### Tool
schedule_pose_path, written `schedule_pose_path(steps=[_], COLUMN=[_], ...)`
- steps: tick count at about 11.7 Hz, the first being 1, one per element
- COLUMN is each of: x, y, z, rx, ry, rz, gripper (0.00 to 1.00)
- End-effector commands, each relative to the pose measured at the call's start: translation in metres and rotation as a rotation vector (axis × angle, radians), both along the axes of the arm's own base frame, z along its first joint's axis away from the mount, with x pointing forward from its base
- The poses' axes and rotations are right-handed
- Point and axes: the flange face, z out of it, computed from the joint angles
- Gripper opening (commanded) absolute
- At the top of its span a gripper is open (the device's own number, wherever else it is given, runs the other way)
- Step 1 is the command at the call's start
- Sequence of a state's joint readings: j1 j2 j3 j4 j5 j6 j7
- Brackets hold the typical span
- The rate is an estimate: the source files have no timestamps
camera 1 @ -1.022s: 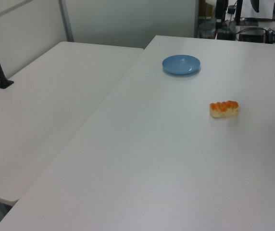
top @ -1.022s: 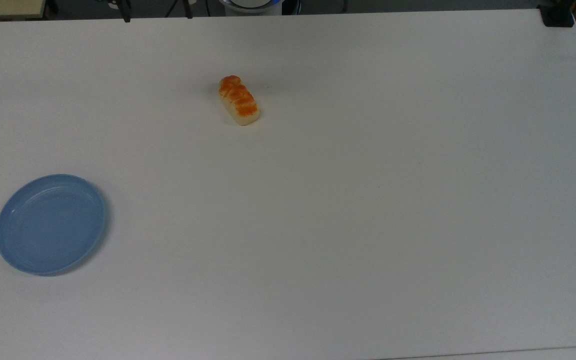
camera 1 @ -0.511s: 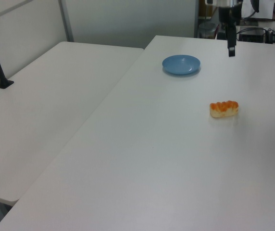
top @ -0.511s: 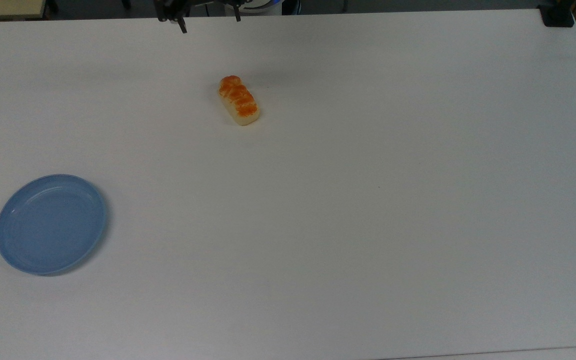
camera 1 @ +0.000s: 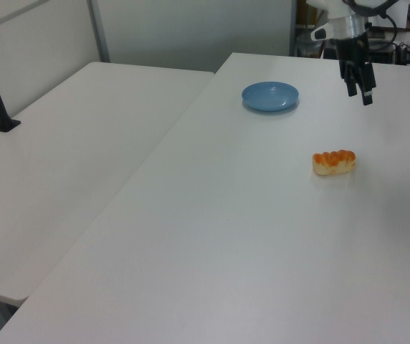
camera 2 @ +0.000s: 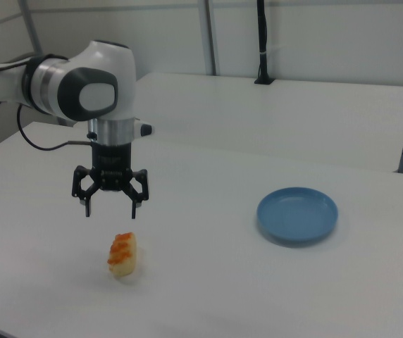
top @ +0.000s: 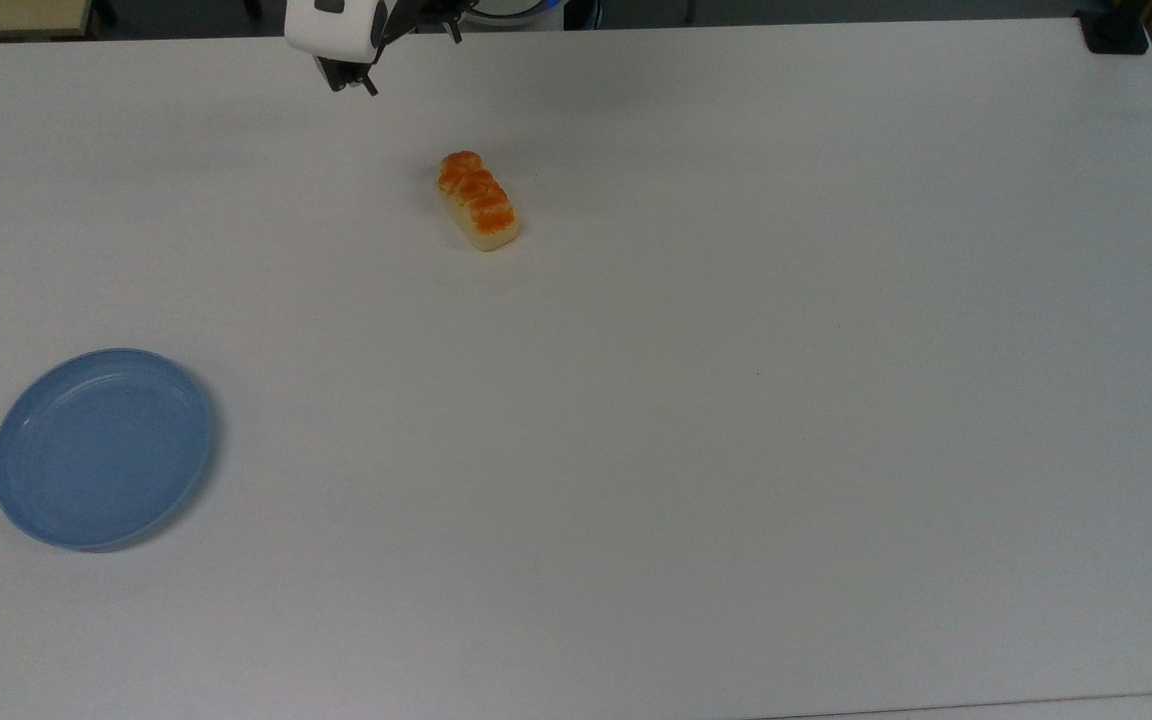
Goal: Put the bread on a plate
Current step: 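Move the open gripper down over the orange-topped bread roll, then close the gripper on the bread roll and lift it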
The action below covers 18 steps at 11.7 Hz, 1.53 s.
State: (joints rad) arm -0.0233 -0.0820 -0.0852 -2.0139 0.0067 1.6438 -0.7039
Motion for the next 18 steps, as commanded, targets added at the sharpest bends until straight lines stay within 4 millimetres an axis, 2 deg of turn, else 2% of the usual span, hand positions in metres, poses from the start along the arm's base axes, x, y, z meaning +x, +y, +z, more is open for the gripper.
schedule_pose_path(steps=[1, 4, 10, 15, 16, 18], x=[-0.011, -0.002, 0.026, 0.028, 0.028, 0.029], y=[-0.002, 0.011, 0.051, 0.07, 0.069, 0.07], z=[-0.028, -0.056, -0.122, -0.148, -0.151, -0.158], rx=[-0.005, -0.018, -0.068, -0.086, -0.096, -0.106], ry=[-0.066, -0.098, -0.104, -0.09, -0.091, -0.086], rz=[0.066, 0.069, -0.011, -0.012, -0.02, -0.063], gripper=[0.99, 0.98, 0.98, 0.97, 0.89, 0.54])
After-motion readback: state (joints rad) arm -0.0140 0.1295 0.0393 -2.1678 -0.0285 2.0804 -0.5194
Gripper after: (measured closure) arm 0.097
